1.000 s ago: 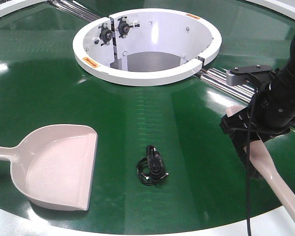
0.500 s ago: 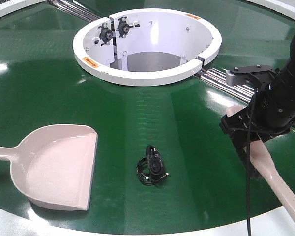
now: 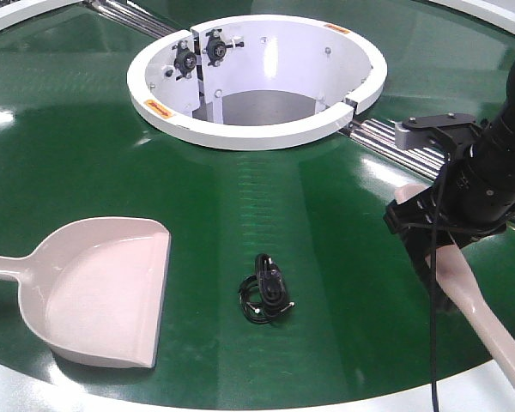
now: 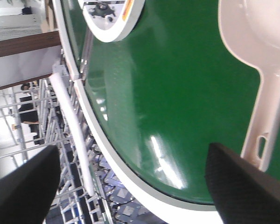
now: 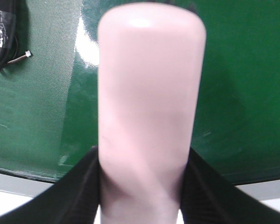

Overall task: Clean and inspect green conveyor with broom and dustpan
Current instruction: 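Reach the left gripper down and grasp the pink dustpan handle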

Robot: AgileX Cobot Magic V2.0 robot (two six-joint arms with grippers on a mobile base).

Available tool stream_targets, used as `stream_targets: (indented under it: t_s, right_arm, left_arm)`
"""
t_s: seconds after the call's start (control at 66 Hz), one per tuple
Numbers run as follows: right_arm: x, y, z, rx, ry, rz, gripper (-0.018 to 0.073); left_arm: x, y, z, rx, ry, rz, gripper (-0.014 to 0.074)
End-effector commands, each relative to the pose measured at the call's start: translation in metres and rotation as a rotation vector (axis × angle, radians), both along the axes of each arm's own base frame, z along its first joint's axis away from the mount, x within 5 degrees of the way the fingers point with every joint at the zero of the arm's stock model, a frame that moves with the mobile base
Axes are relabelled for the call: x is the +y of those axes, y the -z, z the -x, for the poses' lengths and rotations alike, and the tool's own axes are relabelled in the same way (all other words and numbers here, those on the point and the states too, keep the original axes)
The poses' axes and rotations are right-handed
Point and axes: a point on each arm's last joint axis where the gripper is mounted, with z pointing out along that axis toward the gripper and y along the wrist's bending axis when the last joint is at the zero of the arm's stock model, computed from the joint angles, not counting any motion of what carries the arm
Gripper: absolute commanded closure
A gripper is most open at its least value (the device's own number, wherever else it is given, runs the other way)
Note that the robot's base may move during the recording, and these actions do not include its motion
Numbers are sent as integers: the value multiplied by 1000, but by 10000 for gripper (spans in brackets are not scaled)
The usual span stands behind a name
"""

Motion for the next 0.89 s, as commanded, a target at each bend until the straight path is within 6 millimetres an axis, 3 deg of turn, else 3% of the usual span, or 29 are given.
stream_targets:
  t_s: [0.0,0.136,0.303,0.561,0.727,0.879]
  right_arm:
    - [-1,-18,10,-13,-10,-6,563]
    - [-1,-18,10,-13,-10,-6,563]
    - [-1,-18,10,-13,-10,-6,563]
    - [-1,-18,10,-13,-10,-6,563]
    - [-1,-18,10,-15,-10,-7,563]
    - [-1,-18,10,-15,-10,-7,563]
  left_arm:
    - [-1,-12,0,-49,-1,13,7]
    - [1,-5,-4,21,-5,-10,7]
    - [5,11,-20,277,-21,-80,7]
    - [16,18,-75,697,-169,-122,8]
    - [18,25,-112,721,-279,-77,10]
    - [30,45,-134,787,-327,-100,10]
